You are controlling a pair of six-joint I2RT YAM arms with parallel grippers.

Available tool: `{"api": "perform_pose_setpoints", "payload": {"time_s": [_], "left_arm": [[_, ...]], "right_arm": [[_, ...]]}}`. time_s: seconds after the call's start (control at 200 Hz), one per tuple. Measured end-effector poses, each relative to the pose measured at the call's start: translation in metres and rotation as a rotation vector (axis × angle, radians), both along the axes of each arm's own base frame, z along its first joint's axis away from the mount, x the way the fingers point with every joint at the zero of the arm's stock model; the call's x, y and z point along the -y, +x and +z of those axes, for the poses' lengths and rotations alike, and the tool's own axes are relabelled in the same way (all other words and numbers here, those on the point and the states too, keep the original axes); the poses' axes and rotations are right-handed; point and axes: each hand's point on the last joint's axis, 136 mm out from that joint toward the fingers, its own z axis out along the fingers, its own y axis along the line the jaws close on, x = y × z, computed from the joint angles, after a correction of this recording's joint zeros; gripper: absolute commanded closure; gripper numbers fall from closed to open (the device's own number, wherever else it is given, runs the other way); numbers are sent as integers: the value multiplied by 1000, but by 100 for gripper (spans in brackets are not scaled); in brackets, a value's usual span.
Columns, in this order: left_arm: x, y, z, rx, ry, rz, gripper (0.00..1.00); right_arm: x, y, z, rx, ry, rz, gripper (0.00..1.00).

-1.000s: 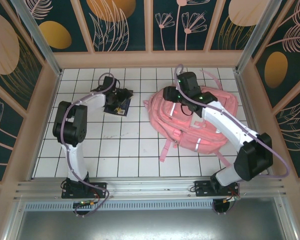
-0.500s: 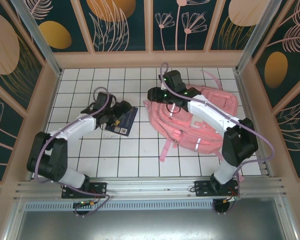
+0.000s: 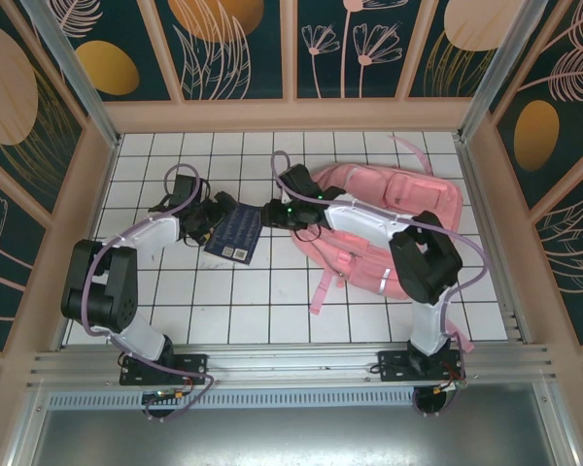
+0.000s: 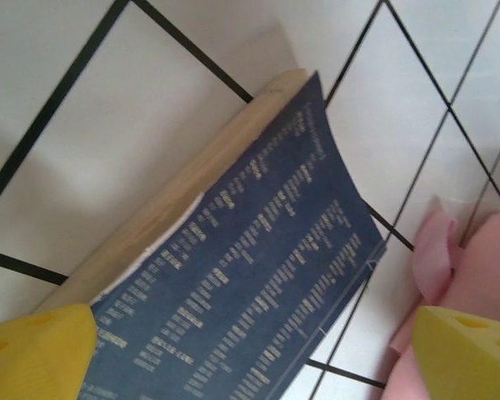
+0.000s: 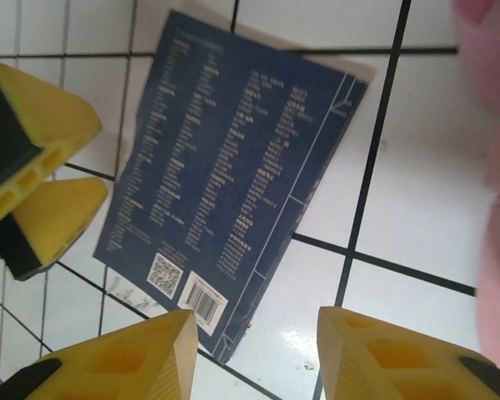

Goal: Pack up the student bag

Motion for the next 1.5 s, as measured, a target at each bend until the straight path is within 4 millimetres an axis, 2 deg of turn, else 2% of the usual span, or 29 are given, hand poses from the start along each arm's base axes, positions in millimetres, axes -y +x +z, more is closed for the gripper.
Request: {"api": "perform_pose_setpoints", "payload": {"time_s": [0.195, 0.38, 0.51, 0.746, 1.046, 1.281, 1.501], "left_arm": [[-11, 1, -4, 11, 57, 33, 4], [-19, -21, -26, -36, 79, 40, 5], [-16, -30, -36, -53, 62, 25, 7], [-5, -39, -33, -23, 6, -11, 9], [30, -64, -26, -21, -37, -114, 9], [19, -66, -23, -27, 37, -106, 7], [14, -49, -5, 21, 97, -105, 8]], "right_arm": [[-19, 3, -35, -57, -21, 22, 57], [-26, 9, -54, -78, -35, 25, 57], [-34, 12, -57, -87, -21, 37, 56], [-39, 16, -64, -110, -8, 48, 56], [-31, 28, -71, -130, -6, 51, 54], [-24, 28, -72, -109, -47, 94, 54], [-16, 31, -71, -110, -55, 123, 54]]}}
